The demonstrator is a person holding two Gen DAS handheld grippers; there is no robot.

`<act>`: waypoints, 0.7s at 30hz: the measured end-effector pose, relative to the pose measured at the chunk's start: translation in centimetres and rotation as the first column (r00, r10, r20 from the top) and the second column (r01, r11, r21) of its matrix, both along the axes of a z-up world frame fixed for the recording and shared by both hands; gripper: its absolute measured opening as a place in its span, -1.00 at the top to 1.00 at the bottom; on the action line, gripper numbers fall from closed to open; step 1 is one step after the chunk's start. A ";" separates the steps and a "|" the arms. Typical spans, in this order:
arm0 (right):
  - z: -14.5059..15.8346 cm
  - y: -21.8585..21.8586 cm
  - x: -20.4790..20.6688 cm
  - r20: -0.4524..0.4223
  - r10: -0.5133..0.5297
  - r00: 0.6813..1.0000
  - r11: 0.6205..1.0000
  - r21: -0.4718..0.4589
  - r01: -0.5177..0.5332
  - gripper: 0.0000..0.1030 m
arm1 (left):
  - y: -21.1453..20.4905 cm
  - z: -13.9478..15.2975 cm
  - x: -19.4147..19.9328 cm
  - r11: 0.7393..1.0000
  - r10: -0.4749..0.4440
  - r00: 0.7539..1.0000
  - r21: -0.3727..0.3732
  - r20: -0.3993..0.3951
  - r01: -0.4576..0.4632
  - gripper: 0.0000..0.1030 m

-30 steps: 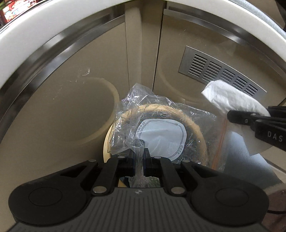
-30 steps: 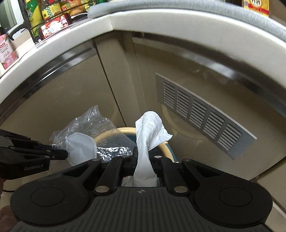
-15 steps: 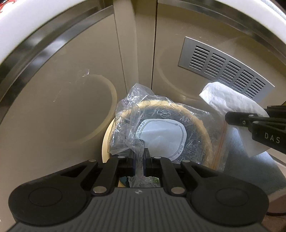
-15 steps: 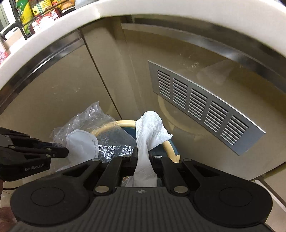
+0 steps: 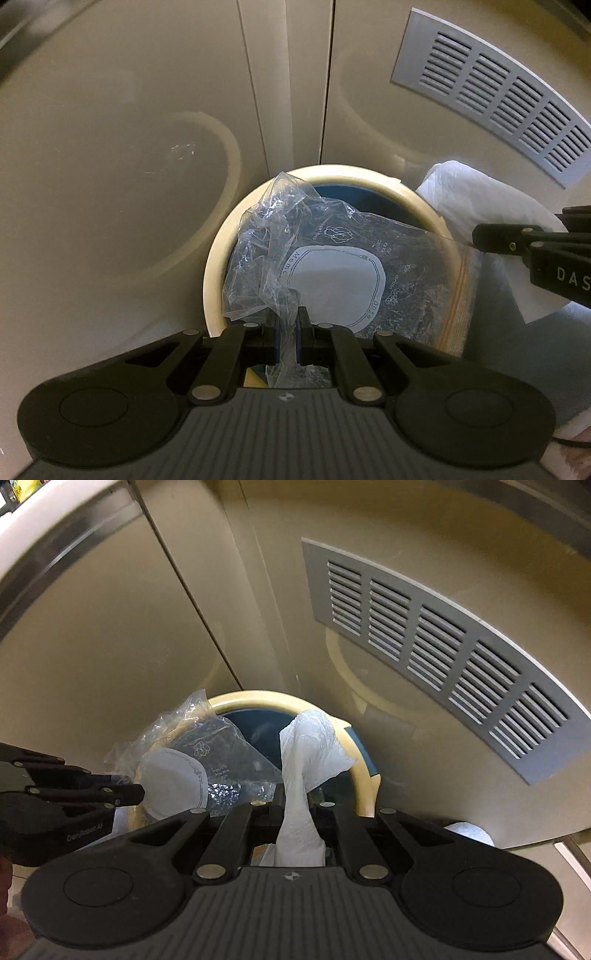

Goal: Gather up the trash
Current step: 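Lower both tools into the bin opening and open them to release the items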

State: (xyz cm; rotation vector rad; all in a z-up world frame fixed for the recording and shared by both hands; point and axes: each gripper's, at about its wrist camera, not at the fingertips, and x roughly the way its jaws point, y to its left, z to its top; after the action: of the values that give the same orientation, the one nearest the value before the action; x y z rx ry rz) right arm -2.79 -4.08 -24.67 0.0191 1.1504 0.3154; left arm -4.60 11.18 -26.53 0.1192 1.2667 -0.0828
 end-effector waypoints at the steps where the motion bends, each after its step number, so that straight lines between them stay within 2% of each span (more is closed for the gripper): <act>1: -0.2 0.2 0.2 -0.006 0.000 1.000 1.000 -0.005 0.000 0.87 | -0.2 -0.1 0.2 1.000 0.001 1.000 0.000 -0.007 -0.001 0.83; 7: -1.9 1.4 1.5 -0.061 -0.006 0.998 1.000 -0.020 0.005 0.87 | -0.8 -0.9 1.9 1.000 -0.003 0.999 0.008 -0.042 0.004 0.84; 21: -4.2 2.2 2.3 -0.122 0.011 0.992 0.997 -0.069 -0.019 0.87 | -1.9 -1.9 3.3 0.998 -0.044 0.994 0.049 -0.104 0.049 0.83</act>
State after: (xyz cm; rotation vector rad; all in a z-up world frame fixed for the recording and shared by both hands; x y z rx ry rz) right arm -0.50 -1.86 -28.87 -0.0328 1.2826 0.2901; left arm -1.29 9.28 -28.43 0.1908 1.3700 -0.0976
